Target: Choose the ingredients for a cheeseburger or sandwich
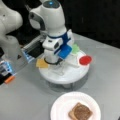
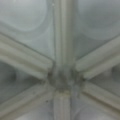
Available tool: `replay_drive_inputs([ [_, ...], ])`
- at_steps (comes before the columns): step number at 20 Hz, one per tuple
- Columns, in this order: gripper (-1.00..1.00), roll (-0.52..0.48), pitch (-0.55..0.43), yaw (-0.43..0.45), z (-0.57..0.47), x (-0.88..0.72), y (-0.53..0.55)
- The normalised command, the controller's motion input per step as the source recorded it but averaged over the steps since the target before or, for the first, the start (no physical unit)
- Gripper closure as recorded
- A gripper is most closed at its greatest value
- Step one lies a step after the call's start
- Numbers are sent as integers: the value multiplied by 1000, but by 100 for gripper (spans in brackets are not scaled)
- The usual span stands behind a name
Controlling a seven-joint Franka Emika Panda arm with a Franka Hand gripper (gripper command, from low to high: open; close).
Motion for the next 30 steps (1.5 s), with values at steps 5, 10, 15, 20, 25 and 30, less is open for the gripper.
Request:
replay_drive_inputs([
  [5, -100, -2, -62, 69, -61, 103, 45],
  [10, -100, 20, -61, 94, -76, 69, 16],
  [15, -100, 30, -59, 119, -185, -8, 16],
  [20, -100, 44, -85, 163, -294, -55, -50],
  [25, -100, 100, -102, 200, -387, -69, -101],
  [30, -100, 162, -74, 160, -425, -136, -67],
])
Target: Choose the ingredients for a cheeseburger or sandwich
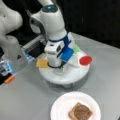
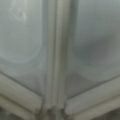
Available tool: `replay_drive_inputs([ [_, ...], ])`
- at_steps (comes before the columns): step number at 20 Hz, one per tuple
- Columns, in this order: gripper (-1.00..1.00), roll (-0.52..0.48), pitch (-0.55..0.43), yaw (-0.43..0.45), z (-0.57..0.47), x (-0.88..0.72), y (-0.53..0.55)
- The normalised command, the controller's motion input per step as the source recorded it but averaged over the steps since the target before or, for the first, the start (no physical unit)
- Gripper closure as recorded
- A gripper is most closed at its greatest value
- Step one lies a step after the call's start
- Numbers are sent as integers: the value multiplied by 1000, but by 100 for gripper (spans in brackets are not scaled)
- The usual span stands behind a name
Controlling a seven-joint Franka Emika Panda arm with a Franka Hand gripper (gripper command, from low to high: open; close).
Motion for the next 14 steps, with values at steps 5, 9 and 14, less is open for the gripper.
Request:
replay_drive_inputs([
  [5, -100, 176, -55, 89, -412, -175, -29],
  [9, -100, 172, -82, 58, -450, -143, 28],
  [14, -100, 125, -92, 77, -476, -137, 63],
])
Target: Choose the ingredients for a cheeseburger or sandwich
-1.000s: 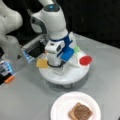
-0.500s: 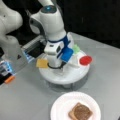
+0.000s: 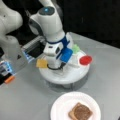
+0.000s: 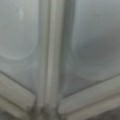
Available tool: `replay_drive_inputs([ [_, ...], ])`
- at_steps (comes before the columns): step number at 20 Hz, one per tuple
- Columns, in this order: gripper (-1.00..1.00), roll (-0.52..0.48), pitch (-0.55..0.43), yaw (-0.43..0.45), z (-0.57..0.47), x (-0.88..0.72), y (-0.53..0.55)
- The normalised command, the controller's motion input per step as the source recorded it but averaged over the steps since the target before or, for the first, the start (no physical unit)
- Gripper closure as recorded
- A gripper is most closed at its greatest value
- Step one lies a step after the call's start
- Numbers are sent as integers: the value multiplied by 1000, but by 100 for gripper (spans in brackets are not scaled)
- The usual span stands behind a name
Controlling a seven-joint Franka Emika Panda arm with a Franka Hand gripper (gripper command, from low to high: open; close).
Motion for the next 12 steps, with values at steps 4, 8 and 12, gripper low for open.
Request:
replay_drive_inputs([
  [4, -100, -10, -100, 241, -516, -149, 53],
  [8, -100, -83, -102, 424, -568, -134, 31],
  [12, -100, -157, -122, 560, -617, -125, -3],
])
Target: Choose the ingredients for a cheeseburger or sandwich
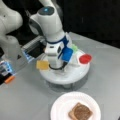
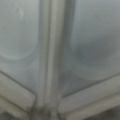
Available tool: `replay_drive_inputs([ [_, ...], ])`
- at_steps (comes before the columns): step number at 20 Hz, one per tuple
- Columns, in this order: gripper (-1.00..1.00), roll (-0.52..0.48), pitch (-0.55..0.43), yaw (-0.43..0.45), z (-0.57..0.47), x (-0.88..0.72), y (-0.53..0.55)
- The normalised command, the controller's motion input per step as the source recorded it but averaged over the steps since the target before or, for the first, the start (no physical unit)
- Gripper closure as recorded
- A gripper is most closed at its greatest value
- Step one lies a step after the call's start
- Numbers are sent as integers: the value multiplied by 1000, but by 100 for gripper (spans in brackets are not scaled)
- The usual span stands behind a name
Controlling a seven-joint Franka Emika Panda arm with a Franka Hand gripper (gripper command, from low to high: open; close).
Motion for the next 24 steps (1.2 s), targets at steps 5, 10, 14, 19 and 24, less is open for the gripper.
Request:
replay_drive_inputs([
  [5, -100, -180, -31, 610, -649, -94, -4],
  [10, -100, -91, 9, 470, -707, -84, -35],
  [14, -100, -18, 50, 341, -711, -78, -42],
  [19, -100, 34, 75, 220, -725, -97, 7],
  [24, -100, 51, 83, 201, -740, -96, 20],
])
